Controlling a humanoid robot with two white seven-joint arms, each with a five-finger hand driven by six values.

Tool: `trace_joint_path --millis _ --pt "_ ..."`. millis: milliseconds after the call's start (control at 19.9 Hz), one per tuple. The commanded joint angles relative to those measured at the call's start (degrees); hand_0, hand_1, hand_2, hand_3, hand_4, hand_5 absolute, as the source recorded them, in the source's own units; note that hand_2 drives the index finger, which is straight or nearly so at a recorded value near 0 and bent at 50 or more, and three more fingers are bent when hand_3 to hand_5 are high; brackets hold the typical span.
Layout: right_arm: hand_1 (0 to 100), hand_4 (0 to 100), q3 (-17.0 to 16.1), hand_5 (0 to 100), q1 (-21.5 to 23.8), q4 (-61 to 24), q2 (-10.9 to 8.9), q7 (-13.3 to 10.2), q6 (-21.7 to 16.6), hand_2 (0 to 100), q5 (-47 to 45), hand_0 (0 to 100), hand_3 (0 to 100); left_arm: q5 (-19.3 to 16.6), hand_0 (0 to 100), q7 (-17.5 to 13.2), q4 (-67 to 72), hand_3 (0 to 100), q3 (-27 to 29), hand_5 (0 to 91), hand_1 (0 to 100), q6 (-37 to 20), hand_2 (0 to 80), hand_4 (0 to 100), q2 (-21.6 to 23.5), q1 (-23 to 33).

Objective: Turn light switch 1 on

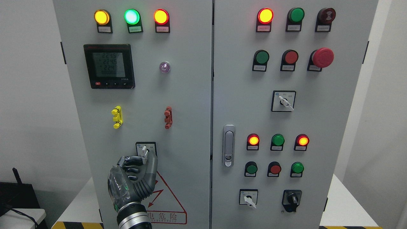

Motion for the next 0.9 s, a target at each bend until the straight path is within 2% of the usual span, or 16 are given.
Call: trace_joint_path --millis 0,852 --pt "39 0 0.0 0 0.0 0.03 0.0 -0.04 -0.01 0 -1.06 12 0 0.0 19 0.04 0.04 65 -0.02 62.8 47 0.04 55.4 71 -0.02 -0.08" --pt "39 0 0.0 0 0.0 -0.05 0.0 -0.04 -0.01 0 -0.97 12 0 -0.08 22 0.13 0.04 65 0.25 62.7 44 0.04 56.3 71 -0.11 -0.25"
